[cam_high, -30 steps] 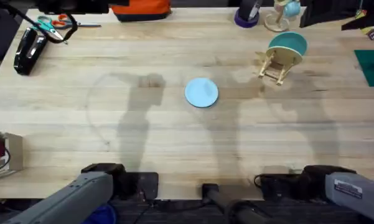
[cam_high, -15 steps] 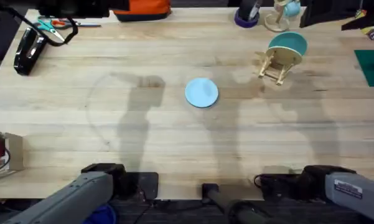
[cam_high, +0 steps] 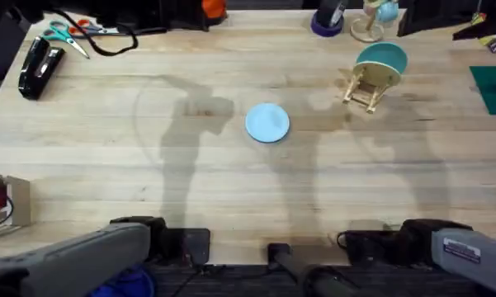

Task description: Pick up the plates from the table one by one and place each into a slot on the dish rack.

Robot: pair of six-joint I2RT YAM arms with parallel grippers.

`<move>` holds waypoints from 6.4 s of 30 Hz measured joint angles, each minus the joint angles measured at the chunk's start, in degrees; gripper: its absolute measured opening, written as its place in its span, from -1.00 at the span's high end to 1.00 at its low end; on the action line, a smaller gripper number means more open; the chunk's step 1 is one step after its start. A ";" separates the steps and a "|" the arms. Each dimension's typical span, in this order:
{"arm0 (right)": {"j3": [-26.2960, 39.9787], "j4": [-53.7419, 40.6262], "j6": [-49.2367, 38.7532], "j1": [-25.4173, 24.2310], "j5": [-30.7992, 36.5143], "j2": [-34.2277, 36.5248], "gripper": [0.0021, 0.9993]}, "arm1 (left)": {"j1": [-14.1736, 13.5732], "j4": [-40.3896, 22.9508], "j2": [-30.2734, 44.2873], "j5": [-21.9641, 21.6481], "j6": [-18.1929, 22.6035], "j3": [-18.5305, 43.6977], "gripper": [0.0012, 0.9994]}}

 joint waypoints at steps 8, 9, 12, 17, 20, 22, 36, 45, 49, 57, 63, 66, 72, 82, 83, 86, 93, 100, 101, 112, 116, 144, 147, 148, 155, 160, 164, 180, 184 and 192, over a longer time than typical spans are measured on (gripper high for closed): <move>0.00 0.00 0.00 0.00 0.00 0.00 -0.99 | 1.13 0.02 2.73 11.83 1.59 0.00 0.92; 0.00 0.00 0.00 0.00 0.00 0.00 -0.99 | 1.75 0.02 3.02 13.11 1.66 0.00 0.92; 0.00 0.00 0.00 0.00 0.00 0.00 -0.99 | 3.28 0.02 3.38 15.46 1.82 0.00 0.93; 0.00 0.00 0.00 0.00 0.00 0.00 -0.99 | 4.22 -0.05 3.68 17.62 1.87 0.00 0.92; 0.00 0.00 0.00 0.00 0.00 0.00 -0.99 | 4.07 -0.20 4.79 19.21 2.04 0.00 0.92; 0.00 0.00 0.00 0.00 0.00 0.00 -0.99 | 4.07 -0.46 6.11 20.27 2.09 0.00 0.92; 0.00 -0.02 0.00 0.00 0.00 0.00 -0.99 | 3.39 -5.12 18.00 23.68 2.24 0.00 0.92; 0.00 -0.02 0.00 0.00 0.00 0.02 -0.99 | 0.32 -5.12 20.21 24.00 3.31 0.00 0.92; 0.00 -0.01 0.00 0.00 0.00 0.00 -0.99 | -0.24 -5.12 20.21 23.34 3.54 0.00 0.92; 0.00 -0.02 0.00 0.00 0.00 0.00 -0.99 | -1.92 -5.33 20.21 20.73 3.51 0.00 0.92; 0.00 -0.01 0.00 0.00 0.00 0.00 -0.99 | -5.80 -5.77 20.41 18.68 3.03 0.00 0.92; 0.00 -0.02 0.00 0.00 0.00 0.00 -0.99 | -6.86 -5.94 21.16 18.46 2.76 0.00 0.92; 0.00 -0.02 0.00 0.00 0.00 0.00 -0.99 | -6.75 -6.43 24.54 18.17 1.98 0.00 0.92; 0.00 -0.02 0.00 0.00 0.00 0.00 -0.99 | -6.75 -7.26 26.94 16.95 1.72 0.00 0.92; 0.00 -0.02 0.00 0.00 0.00 0.00 -0.99 | -6.75 -7.34 27.18 16.42 1.71 0.00 0.92; 0.00 -0.02 0.00 0.00 0.00 0.00 -0.99 | -6.75 -7.45 27.86 14.82 1.69 0.00 0.92; 0.00 -0.02 0.00 0.00 0.00 0.00 -0.99 | -6.75 -7.59 28.69 11.97 1.54 0.00 0.92; 0.00 -0.02 0.00 0.00 0.00 0.00 -0.99 | -6.75 -9.01 31.95 11.22 1.58 0.02 0.92; 0.00 -0.02 0.00 0.00 0.00 0.00 -0.99 | -6.75 -9.03 32.81 11.43 1.65 0.02 0.92; 0.00 -0.02 0.00 0.00 0.00 0.00 -0.99 | -6.75 -9.18 36.76 12.73 2.26 0.02 0.92; 0.00 -0.02 0.00 0.00 0.00 0.00 -0.99 | -6.78 -9.17 37.79 12.72 2.45 0.01 0.92; 0.00 -0.02 0.00 0.00 0.00 0.00 -0.99 | -8.74 -8.41 43.83 11.93 3.70 0.02 0.92; 0.00 -0.02 0.00 0.00 0.00 0.00 -0.99 | -8.74 -7.31 44.08 12.26 3.68 -0.37 0.92; 0.00 -0.02 0.00 0.00 0.00 0.00 -0.99 | -8.74 -6.63 44.08 12.60 3.62 -0.78 0.92; 0.00 -0.02 0.00 0.00 0.00 0.00 -0.99 | -8.59 -3.82 43.86 16.38 2.39 -3.82 0.92; 0.00 -0.02 0.00 0.00 0.00 0.00 -0.99 | -8.57 -3.72 43.86 16.57 2.39 -3.91 0.92; 0.00 -0.02 0.00 0.00 0.00 0.00 -0.99 | -8.57 -3.70 43.86 16.57 2.37 -3.91 0.92; 0.00 -0.22 3.13 0.00 -0.20 0.00 -0.99 | -8.57 -3.56 43.86 16.60 2.20 -3.95 0.92; 0.00 -0.62 8.35 0.00 -0.66 0.00 -0.99 | -8.57 -3.54 43.86 16.62 2.20 -3.96 0.92; 0.13 -4.80 12.34 0.00 -8.64 2.80 -0.99 | -8.57 -3.54 43.86 16.63 2.20 -3.96 0.92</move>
